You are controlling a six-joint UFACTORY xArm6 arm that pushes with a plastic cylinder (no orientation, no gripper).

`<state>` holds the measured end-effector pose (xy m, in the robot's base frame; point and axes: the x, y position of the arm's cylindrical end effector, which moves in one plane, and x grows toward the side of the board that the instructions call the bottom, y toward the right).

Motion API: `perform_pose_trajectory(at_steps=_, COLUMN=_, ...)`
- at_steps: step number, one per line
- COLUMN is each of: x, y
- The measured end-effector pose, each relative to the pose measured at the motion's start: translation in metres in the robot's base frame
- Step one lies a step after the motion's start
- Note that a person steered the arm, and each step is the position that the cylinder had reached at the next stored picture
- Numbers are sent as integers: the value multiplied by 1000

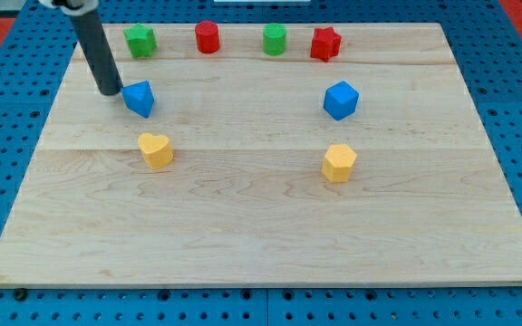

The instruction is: Move the blue triangle to the centre of the board

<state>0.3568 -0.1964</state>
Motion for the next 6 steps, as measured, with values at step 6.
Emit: perform_pose_trajectory(at_steps=6, x=30, y=118)
